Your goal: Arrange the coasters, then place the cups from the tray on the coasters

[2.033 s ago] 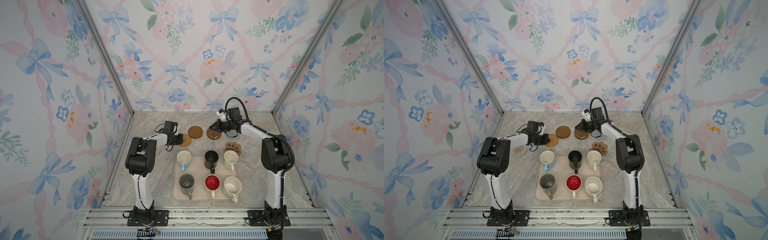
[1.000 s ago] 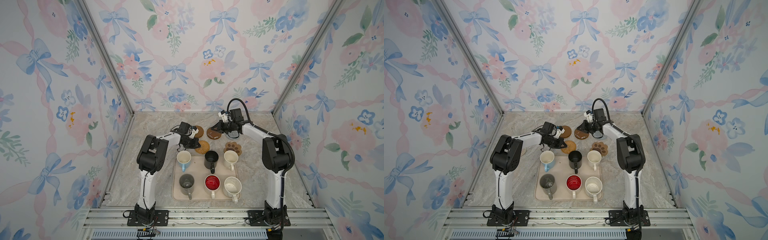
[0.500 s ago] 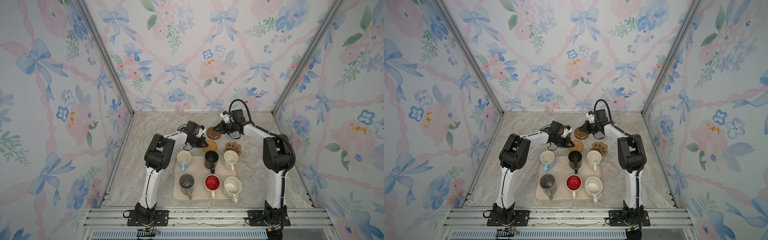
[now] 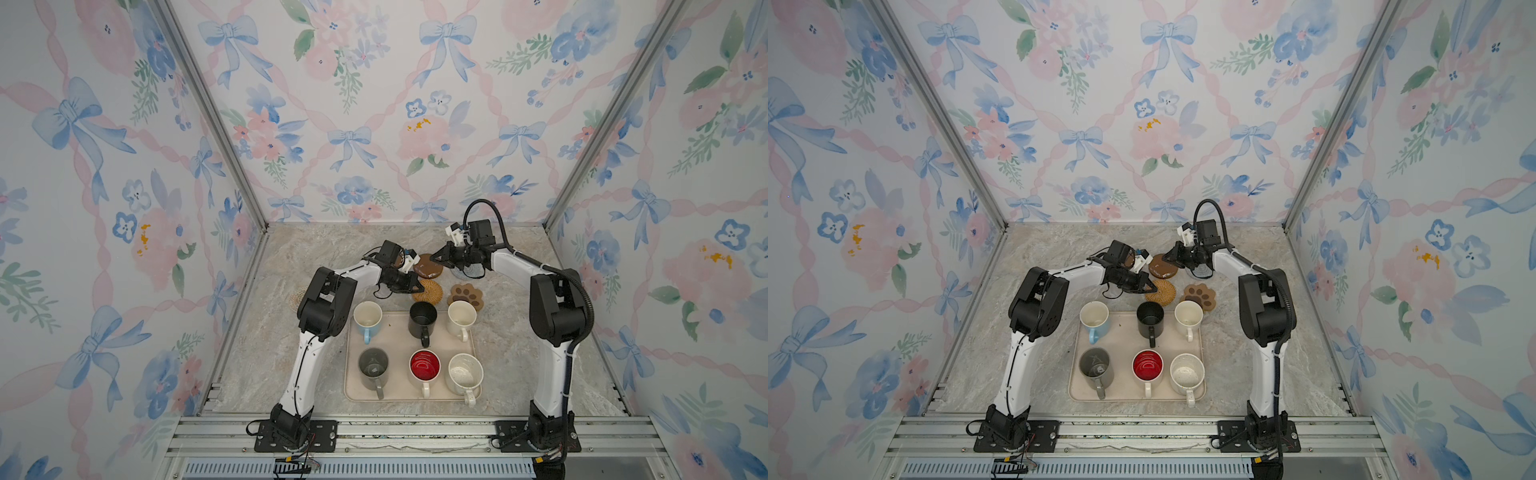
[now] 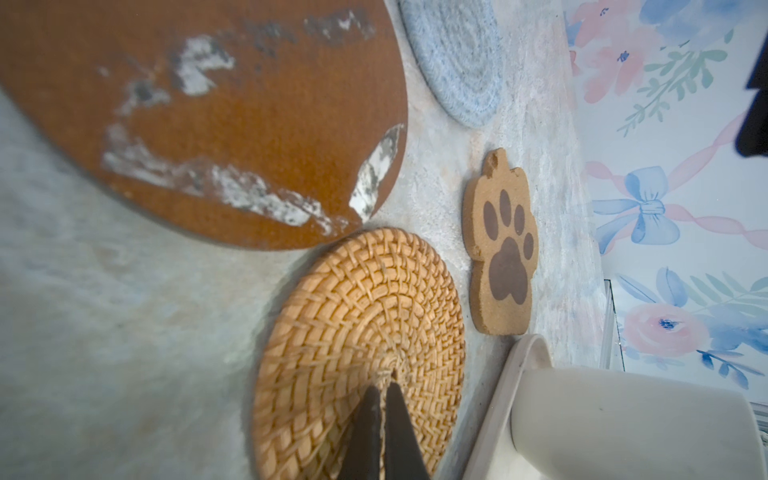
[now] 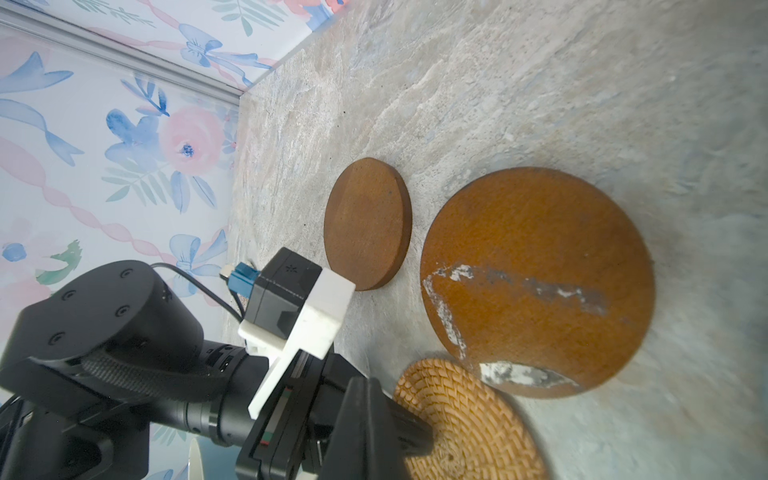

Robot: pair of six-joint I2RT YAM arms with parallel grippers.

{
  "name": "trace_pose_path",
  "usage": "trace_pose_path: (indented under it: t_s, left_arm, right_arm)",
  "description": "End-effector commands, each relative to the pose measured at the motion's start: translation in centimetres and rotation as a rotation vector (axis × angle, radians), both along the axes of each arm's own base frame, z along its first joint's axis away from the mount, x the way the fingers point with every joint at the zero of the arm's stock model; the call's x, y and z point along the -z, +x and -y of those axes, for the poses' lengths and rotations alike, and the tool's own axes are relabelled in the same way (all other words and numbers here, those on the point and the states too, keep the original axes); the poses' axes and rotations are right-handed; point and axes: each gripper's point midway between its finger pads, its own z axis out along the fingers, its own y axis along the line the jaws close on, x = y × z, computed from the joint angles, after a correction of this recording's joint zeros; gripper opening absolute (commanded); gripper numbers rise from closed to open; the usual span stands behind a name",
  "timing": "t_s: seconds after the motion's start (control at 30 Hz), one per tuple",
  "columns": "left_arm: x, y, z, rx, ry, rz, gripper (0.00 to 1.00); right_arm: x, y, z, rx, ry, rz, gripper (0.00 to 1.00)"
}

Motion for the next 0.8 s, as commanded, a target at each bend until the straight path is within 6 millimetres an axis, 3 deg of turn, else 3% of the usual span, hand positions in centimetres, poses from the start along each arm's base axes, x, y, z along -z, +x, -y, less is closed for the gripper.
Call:
trace_pose_path:
  t_s: [0.0,0.53,0.77]
  left_arm:
    - [4.3,-2.1,-1.3,-0.021,0.111,-0.117,0.00]
    - [-3.9,1.5,-0.2,-0.073,0.049,0.053,0.03]
    - [-7.8,4.0,-2.1,-0.180,0.033,0.103,0.03]
  right_arm:
    - [-2.0,-0.1,0.3,0.005,0.023,0.035,0.00]
    - [-3.1,0.1,0.4,0.039,0.051,0.073,0.00]
    - [-3.3,0.1,0.6,0.046,0.053,0.078,0.00]
